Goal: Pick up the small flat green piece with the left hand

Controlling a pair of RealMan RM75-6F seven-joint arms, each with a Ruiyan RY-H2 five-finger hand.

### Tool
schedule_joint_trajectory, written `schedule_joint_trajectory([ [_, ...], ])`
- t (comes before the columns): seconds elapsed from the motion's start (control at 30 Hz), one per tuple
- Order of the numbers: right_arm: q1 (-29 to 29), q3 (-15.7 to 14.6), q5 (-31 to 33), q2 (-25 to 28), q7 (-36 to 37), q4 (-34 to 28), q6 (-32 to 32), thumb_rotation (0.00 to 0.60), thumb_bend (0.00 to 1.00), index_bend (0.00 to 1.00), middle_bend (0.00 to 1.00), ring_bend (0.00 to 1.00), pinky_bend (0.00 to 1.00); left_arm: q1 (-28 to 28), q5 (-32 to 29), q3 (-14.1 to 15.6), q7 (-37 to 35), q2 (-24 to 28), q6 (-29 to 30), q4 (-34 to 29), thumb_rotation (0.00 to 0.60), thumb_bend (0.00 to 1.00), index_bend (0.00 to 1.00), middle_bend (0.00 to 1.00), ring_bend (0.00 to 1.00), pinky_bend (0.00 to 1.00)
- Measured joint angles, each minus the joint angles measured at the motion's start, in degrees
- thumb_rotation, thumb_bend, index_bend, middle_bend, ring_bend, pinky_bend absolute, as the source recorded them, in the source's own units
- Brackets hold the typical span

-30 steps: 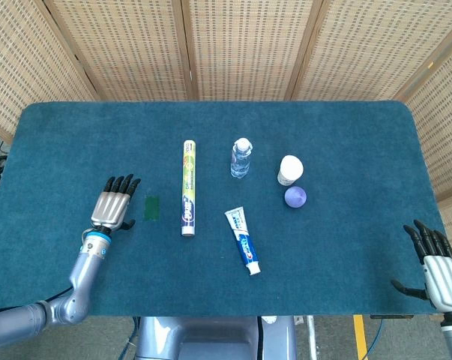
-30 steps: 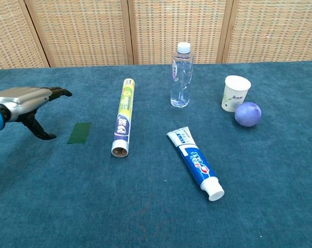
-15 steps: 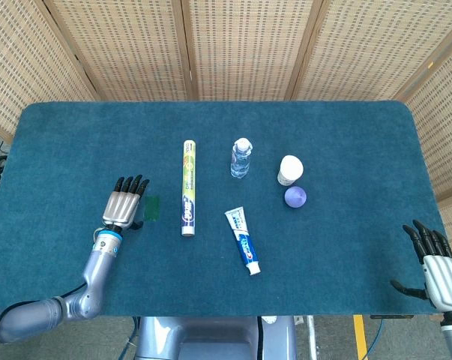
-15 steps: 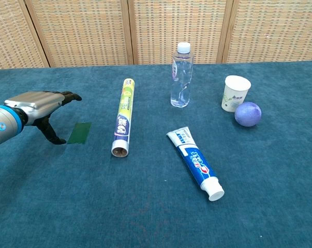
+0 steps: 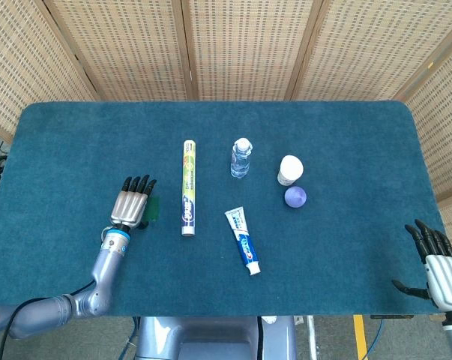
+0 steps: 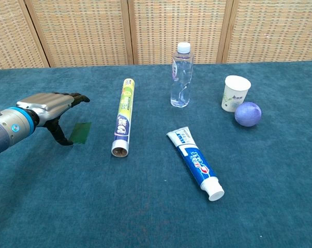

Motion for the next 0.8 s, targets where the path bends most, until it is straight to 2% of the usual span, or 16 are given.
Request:
schedule_joint_trajectory([
  [0.47,0.0,0.0,0.0,0.0,-0.1,0.0,0.0,0.6,0.14,0.0,0.0,0.0,0.0,-0.9,-0.7,0.3,0.5,-1.4,-0.5,2.4,0.6,0.25,0.0,0.0,0.0,0.0],
  [0.7,-0.1,0.1,0.2,0.0,0.1,0.1,0.2,0.6,0.15,0.0,0.0,0.0,0.0,-1.4,0.2,0.8,0.5,-2.7,-0.6,5.0,0.6,0.39,0.0,0.0,0.0,0.0],
  [0.8,-0.1,0.1,0.2,0.0,0.2,0.1,0.2,0.6,0.15,0.0,0.0,0.0,0.0,-1.4,0.6,0.8,0.3,-3.1,-0.4,5.7,0.6,0.42,0.0,0.0,0.0,0.0],
])
